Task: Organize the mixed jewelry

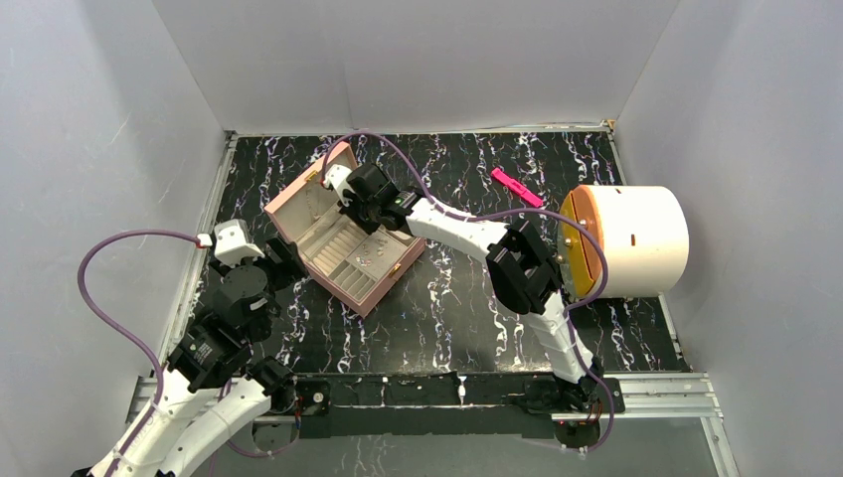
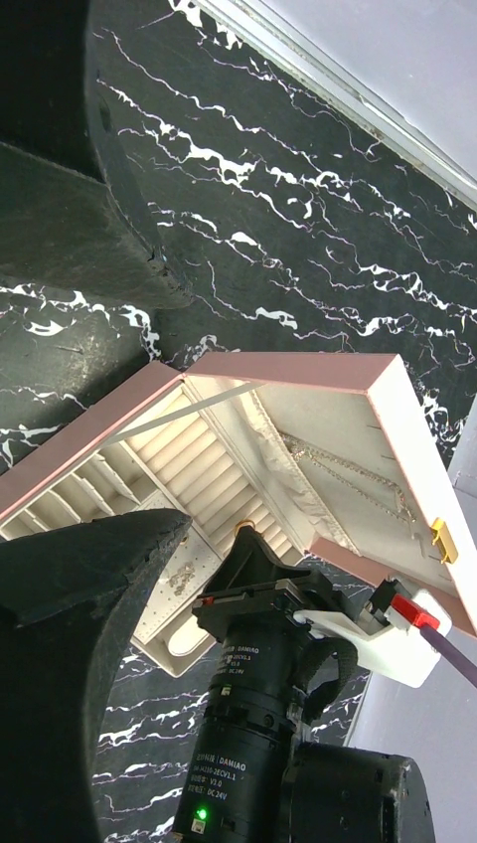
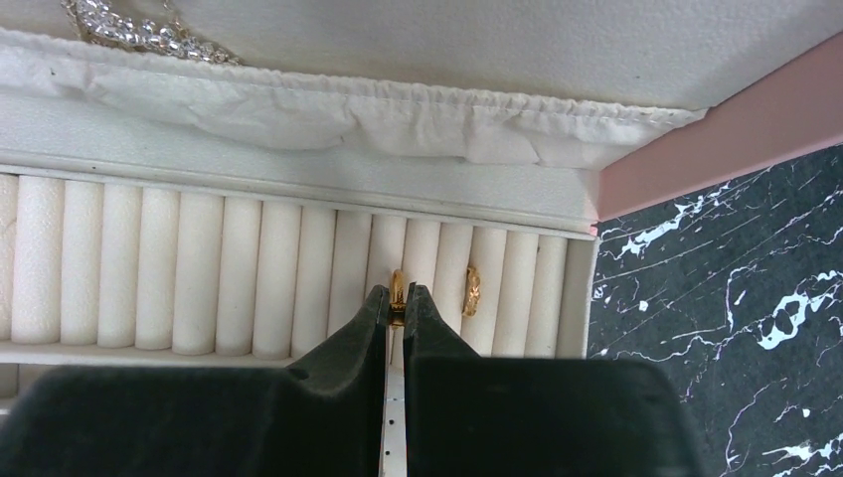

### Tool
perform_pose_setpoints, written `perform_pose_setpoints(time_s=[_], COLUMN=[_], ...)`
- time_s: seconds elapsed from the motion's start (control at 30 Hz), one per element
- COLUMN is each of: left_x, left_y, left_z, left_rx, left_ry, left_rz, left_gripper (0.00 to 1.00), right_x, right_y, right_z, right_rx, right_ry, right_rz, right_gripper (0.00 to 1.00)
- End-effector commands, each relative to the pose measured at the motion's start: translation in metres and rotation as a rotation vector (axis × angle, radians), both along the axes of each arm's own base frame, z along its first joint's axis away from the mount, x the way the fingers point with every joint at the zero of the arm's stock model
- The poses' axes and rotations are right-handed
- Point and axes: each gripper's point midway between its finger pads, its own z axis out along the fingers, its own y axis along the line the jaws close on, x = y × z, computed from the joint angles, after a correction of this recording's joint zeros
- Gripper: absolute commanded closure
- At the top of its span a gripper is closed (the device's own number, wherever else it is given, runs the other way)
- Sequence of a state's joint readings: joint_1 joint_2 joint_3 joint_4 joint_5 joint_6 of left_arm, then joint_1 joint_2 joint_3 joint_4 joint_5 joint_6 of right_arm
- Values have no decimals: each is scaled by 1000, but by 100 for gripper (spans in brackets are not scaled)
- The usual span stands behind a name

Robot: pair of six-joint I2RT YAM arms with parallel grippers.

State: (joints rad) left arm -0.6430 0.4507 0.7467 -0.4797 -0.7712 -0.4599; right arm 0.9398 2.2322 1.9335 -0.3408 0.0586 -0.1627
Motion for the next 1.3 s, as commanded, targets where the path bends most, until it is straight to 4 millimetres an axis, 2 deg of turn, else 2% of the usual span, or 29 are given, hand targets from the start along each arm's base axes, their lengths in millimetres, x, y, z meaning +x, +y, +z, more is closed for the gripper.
perform_pose_setpoints(time_s=[0.0, 0.23, 0.5, 1.27], left_x=[1, 2, 3, 3], left_y=[5, 4, 4, 2], left_z=[2, 1, 0, -2], left_rx=[14, 20, 24, 28], left_ry=[-4, 2, 8, 14], left_rz=[28, 28, 26, 21], left_gripper=[29, 28, 28, 28], right_x=[3, 11, 1, 7], right_y=[6, 1, 3, 3], right_z=[13, 7, -3, -24], right_rx=[30, -5, -16, -37], right_ry=[-33, -57, -13, -16], right_rz=[23, 0, 46, 21], right_gripper=[95, 95, 95, 89])
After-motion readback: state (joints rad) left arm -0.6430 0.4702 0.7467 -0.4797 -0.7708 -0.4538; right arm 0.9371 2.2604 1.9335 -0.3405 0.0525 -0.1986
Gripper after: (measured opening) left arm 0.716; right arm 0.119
